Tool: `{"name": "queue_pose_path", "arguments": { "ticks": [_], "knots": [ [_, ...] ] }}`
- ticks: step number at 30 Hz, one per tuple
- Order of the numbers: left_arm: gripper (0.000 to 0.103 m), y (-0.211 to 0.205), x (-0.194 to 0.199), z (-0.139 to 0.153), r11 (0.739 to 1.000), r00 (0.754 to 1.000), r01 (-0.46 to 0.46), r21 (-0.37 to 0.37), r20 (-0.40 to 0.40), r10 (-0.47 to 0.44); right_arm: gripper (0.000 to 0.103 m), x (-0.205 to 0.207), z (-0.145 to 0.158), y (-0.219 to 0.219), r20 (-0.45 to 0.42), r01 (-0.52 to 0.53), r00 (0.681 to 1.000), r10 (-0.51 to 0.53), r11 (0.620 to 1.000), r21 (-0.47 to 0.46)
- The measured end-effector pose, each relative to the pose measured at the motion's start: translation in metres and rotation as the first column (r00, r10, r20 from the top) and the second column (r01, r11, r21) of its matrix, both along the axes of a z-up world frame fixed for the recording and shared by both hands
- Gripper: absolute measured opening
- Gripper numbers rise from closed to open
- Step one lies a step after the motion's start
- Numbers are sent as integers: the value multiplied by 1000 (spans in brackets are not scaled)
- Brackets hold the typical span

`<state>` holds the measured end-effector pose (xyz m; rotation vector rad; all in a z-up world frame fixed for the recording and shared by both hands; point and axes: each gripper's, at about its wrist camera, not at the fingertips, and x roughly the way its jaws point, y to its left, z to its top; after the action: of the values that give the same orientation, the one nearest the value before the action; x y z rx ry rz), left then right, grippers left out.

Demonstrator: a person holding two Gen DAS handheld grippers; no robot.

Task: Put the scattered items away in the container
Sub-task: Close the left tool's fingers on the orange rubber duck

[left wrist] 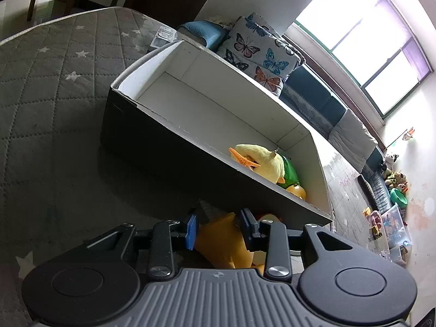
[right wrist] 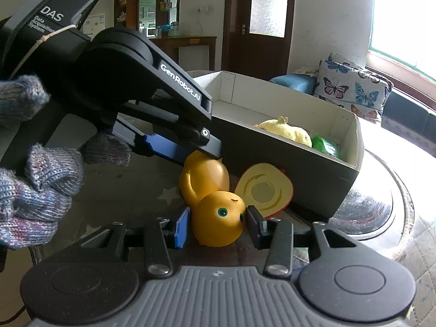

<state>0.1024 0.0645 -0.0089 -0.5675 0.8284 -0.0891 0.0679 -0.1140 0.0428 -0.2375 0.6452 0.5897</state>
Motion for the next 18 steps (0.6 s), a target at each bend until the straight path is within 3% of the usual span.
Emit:
{"name": "queue_pose_path", "arguments": {
  "ticks": [18],
  "knots": [
    [33,-9,0,2,999,1000,-1,45,12,0,45,-1,-5,3,11,9,1000,-9,1000,-11]
  ]
}}
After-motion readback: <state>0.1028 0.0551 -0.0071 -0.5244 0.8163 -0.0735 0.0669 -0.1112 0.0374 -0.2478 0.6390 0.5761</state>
